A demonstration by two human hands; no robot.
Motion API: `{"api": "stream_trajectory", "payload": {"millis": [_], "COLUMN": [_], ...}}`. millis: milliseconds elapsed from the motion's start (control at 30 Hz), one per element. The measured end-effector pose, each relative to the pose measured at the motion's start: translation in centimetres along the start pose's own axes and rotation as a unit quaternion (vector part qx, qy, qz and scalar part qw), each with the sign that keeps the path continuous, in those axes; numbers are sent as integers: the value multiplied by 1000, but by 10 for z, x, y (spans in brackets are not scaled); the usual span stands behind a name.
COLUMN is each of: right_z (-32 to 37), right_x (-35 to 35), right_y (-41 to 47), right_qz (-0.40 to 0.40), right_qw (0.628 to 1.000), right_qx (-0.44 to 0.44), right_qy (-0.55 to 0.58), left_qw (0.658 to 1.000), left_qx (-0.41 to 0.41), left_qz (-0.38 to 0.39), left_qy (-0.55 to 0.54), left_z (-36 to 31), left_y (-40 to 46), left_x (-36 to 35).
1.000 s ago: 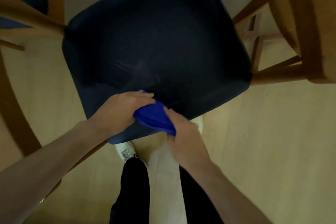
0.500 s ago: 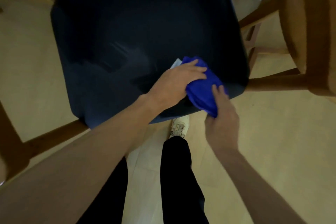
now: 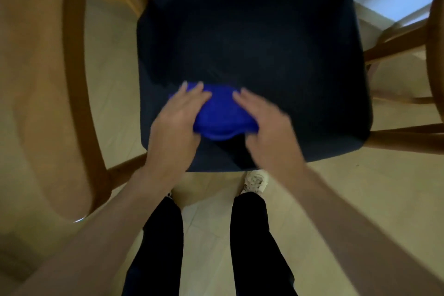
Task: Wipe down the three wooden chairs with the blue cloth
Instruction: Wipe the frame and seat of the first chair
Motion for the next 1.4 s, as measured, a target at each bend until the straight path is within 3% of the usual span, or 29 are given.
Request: {"api": "stream_trajectory", "payload": {"millis": [67, 200, 333, 467, 567, 667, 767, 900, 967, 1067, 1167, 1233, 1300, 1400], "right_z": [0, -8, -19, -33, -28, -5, 21, 49, 45, 21, 5, 14, 27, 63], "right_x": [1, -21, -20, 9, 20, 14, -21, -75, -77, -49, -17, -9, -7, -26], "right_y": [60, 126, 72, 2, -1, 47, 118, 168, 151, 86, 35, 29, 46, 90], "right_qz": [-20, 55, 77, 180, 257, 220, 137, 126, 140, 238, 337, 410, 403, 294], "right_qw": [993, 973, 960, 940, 920, 933, 935, 934, 918, 891, 848, 822, 831, 891], "right_qx": [106, 143, 166, 181, 187, 221, 289, 277, 296, 296, 295, 267, 278, 274], "right_qy": [-46, -171, -210, -227, -231, -181, -155, -188, -223, -249, -282, -290, -264, -210], "left_qw": [997, 995, 992, 992, 987, 985, 975, 957, 955, 965, 972, 975, 977, 962], "left_qx": [25, 71, 122, 113, 124, 171, 183, 228, 239, 220, 228, 222, 213, 258], "left_qz": [-61, -37, -29, 53, 103, 21, -127, -170, -160, -118, -8, 22, -2, -88], "left_qy": [27, 56, 25, -2, -15, -15, 21, 52, 80, 85, 48, 18, 5, 8], "left_z": [-6, -4, -6, -29, -33, -21, 9, 47, 43, 14, -17, -27, -23, 4], "left_y": [34, 70, 16, -64, -91, -55, 17, 77, 60, -11, -78, -96, -88, -40], "left_x": [-3, -26, -38, -38, -41, -35, -12, -12, -21, -31, -42, -40, -32, -11]}}
Point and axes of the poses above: each hand's wrist, its own y-axis towards the middle knuckle, its own x-axis out of the back of the hand, z = x × y, the point moved 3 cm from there along y, towards the middle knuckle, and after that the axes turned 14 degrees about -z, right-handed, at the moved point
